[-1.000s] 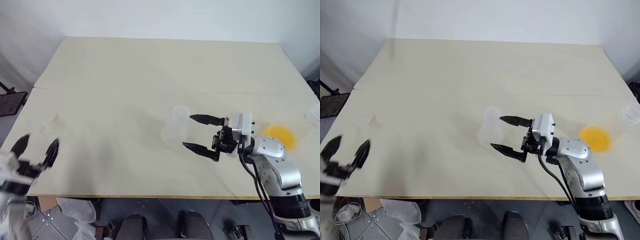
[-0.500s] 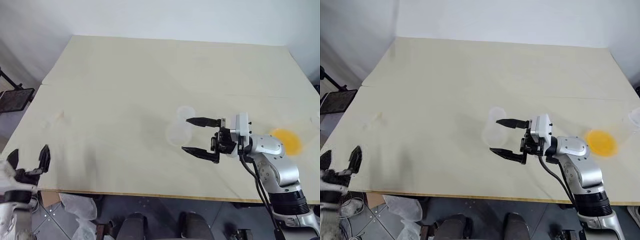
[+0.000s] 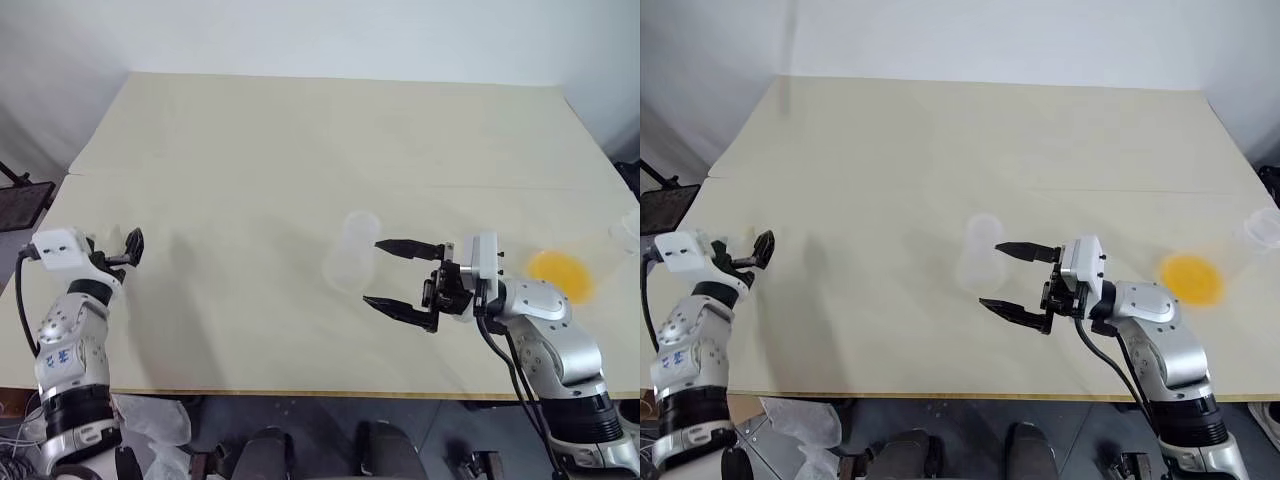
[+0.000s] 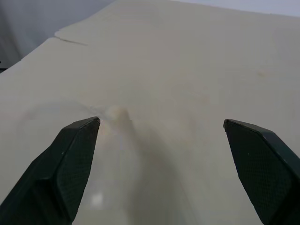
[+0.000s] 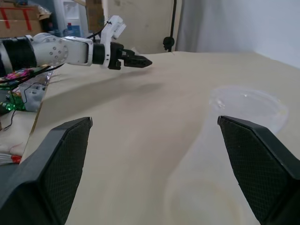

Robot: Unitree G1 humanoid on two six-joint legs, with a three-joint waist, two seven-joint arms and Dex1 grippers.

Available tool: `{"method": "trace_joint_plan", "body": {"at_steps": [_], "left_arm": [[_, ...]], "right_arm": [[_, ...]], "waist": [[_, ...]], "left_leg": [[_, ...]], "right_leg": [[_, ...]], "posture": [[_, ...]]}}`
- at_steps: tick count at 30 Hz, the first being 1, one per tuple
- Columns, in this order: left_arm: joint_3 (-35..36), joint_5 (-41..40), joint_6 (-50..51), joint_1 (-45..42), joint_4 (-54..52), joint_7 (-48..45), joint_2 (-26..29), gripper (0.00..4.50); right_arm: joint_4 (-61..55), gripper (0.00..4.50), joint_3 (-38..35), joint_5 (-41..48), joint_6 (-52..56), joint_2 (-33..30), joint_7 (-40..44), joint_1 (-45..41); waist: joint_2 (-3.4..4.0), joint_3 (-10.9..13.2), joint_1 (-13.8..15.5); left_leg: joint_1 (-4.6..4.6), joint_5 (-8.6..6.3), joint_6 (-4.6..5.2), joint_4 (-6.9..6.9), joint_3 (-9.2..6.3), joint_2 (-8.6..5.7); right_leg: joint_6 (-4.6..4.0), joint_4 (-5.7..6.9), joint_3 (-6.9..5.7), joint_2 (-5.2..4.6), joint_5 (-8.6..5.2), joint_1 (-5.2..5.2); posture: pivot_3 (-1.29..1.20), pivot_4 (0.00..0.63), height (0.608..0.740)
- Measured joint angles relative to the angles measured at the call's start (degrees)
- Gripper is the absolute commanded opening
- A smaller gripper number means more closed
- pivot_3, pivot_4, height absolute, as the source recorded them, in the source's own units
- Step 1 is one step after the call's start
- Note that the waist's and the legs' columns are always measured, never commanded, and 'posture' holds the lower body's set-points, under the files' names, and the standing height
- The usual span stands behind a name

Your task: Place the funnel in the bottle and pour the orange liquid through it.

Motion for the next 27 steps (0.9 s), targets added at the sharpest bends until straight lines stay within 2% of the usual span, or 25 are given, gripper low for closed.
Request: {"method": "trace_joint_plan", "body": {"at_steps": [1, 4, 16, 22, 27], "left_arm": [[-0.4, 0.6, 0.0, -0.6, 1.2, 0.3, 0.5, 4.49], [-0.8, 1.7, -0.2, -0.7, 3.1, 1.2, 0.6, 3.92], [-0.5, 1.9, -2.8, -0.5, 5.0, 0.9, 1.0, 0.05], [0.2, 1.4, -7.1, -0.1, 6.1, -2.2, 1.8, 0.02], [-0.6, -1.9, -13.5, 1.0, 3.3, -13.4, 1.8, 0.02]], "right_arm": [[-0.2, 4.5, 0.0, 0.0, 0.0, 0.0, -0.3, 0.1], [-0.5, 4.5, 0.0, 0.0, 0.0, 0.0, -1.0, 0.7], [-0.6, 4.5, 0.0, 0.0, -1.2, 0.0, -3.0, 2.0], [-0.7, 4.5, -0.1, -0.1, -2.3, 0.0, -3.7, 2.7], [-2.5, 4.5, -3.5, 0.0, -2.7, 0.0, -5.9, 5.8]], "waist": [[0.0, 0.0, 0.0], [0.0, 0.0, 0.1], [0.0, 0.0, 0.3], [-0.02, 0.0, 0.4], [-0.01, 0.0, 0.4]], "left_leg": [[0.0, 0.0, 0.0, 0.0, -0.01, 0.01], [0.0, 0.0, 0.0, 0.0, -0.02, 0.01], [0.0, 0.0, 0.0, 0.02, -0.04, 0.01], [-0.01, 0.01, -0.01, 0.03, -0.03, 0.0], [-0.13, 0.01, -0.01, 0.05, -0.01, -0.01]], "right_leg": [[0.0, 0.0, -0.01, 0.0, 0.0, 0.0], [0.0, 0.01, -0.01, 0.0, 0.0, 0.0], [0.0, 0.02, -0.02, -0.02, 0.0, 0.01], [0.0, 0.02, -0.03, -0.03, 0.0, 0.02], [0.0, 0.01, -0.14, -0.04, 0.0, 0.0]], "posture": [[0.0, 0.15, 0.74], [0.0, 0.15, 0.74], [0.0, 0.15, 0.74], [0.0, 0.15, 0.74], [0.0, 0.15, 0.74]]}}
